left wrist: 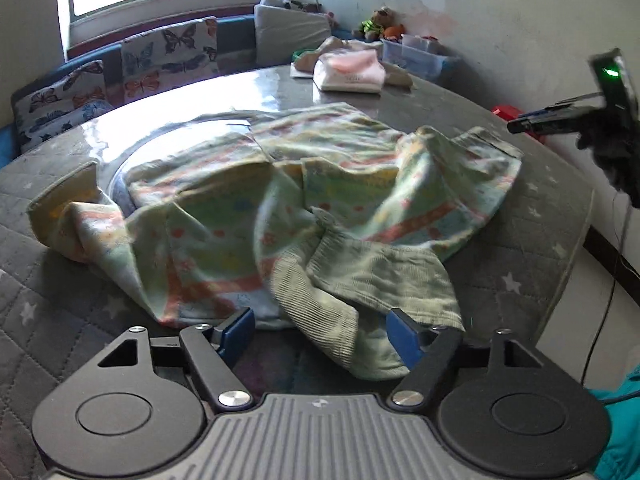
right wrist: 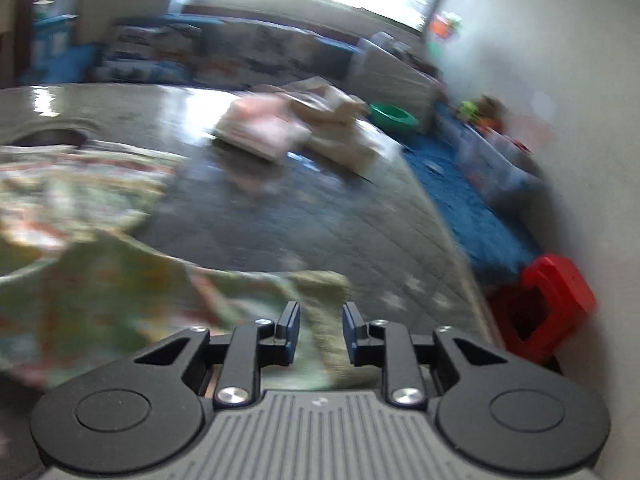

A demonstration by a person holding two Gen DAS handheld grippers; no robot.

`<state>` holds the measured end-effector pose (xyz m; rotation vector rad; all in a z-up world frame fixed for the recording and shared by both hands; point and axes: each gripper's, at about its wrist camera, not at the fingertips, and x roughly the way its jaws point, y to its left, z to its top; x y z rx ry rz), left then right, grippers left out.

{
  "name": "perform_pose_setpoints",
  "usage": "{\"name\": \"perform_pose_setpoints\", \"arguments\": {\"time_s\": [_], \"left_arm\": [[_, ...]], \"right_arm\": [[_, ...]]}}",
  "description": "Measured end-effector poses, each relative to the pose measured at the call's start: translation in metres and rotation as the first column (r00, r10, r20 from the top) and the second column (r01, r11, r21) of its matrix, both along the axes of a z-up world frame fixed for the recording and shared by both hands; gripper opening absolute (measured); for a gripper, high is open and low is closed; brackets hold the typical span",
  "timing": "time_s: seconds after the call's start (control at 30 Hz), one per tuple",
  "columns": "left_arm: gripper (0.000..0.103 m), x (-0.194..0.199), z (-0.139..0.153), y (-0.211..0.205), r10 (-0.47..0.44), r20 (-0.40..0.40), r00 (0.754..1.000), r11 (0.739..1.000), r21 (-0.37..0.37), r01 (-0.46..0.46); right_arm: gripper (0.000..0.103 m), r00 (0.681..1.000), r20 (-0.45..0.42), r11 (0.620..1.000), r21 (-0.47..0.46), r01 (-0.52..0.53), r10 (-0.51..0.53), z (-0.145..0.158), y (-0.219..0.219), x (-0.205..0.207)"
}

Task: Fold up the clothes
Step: 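Spread the blanket across the mattress with the left tool while the right tool holds its edge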

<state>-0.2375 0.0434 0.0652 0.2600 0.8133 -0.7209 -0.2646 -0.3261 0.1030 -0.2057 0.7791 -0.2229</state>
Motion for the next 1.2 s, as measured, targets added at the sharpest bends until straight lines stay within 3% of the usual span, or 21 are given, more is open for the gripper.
{"name": "perform_pose_setpoints", "arguments": {"time_s": [0.03, 0.1, 0.17, 0.27, 0.43, 0.53, 0.63, 0.73, 0.87, 1.07, 1.2], "left_arm": [[0.075, 0.004, 0.004, 0.005, 0.023, 0.016, 1.0, 1.0, 0.003, -0.023], [0.075, 0.013, 0.013, 0.016, 0.075, 0.046, 0.996, 0.997, 0.001, -0.075], [0.075, 0.024, 0.021, 0.03, 0.15, 0.082, 0.985, 0.989, -0.001, -0.15], [0.076, 0.046, 0.032, 0.053, 0.279, 0.134, 0.951, 0.959, 0.007, -0.282], [0.077, 0.093, 0.035, 0.094, 0.48, 0.132, 0.867, 0.875, 0.002, -0.484], [0.079, 0.116, 0.031, 0.11, 0.545, 0.125, 0.829, 0.835, 0.008, -0.55], [0.082, 0.137, 0.026, 0.121, 0.583, 0.116, 0.805, 0.809, 0.018, -0.588], [0.087, 0.153, 0.019, 0.125, 0.595, 0.12, 0.794, 0.798, 0.023, -0.602], [0.087, 0.182, 0.011, 0.125, 0.61, 0.123, 0.783, 0.787, 0.015, -0.616], [0.084, 0.218, -0.003, 0.12, 0.632, 0.114, 0.766, 0.771, 0.007, -0.637], [0.069, 0.228, -0.004, 0.116, 0.647, 0.174, 0.742, 0.748, 0.038, -0.662]], "right_arm": [[0.038, 0.998, 0.003, 0.998, 0.013, -0.065, 0.065, 0.004, 0.014, -0.002], [0.039, 0.979, 0.002, 0.978, 0.051, -0.203, 0.203, 0.01, 0.043, -0.004], [0.039, 0.938, -0.002, 0.934, 0.102, -0.343, 0.345, 0.011, 0.076, -0.006], [0.04, 0.841, -0.001, 0.829, 0.169, -0.533, 0.541, 0.009, 0.129, -0.009], [0.048, 0.644, -0.005, 0.633, 0.189, -0.751, 0.765, 0.0, 0.222, -0.016], [0.053, 0.575, -0.022, 0.57, 0.163, -0.805, 0.818, -0.011, 0.259, -0.015], [0.052, 0.563, -0.062, 0.566, 0.139, -0.813, 0.824, -0.03, 0.281, -0.011], [0.043, 0.568, -0.096, 0.576, 0.103, -0.811, 0.818, -0.041, 0.286, -0.018], [0.012, 0.559, -0.087, 0.566, 0.123, -0.815, 0.825, -0.036, 0.275, -0.02], [0.009, 0.504, -0.075, 0.508, 0.204, -0.837, 0.86, -0.023, 0.254, -0.02], [0.008, 0.489, -0.094, 0.495, 0.264, -0.828, 0.867, -0.022, 0.246, -0.022]]}}
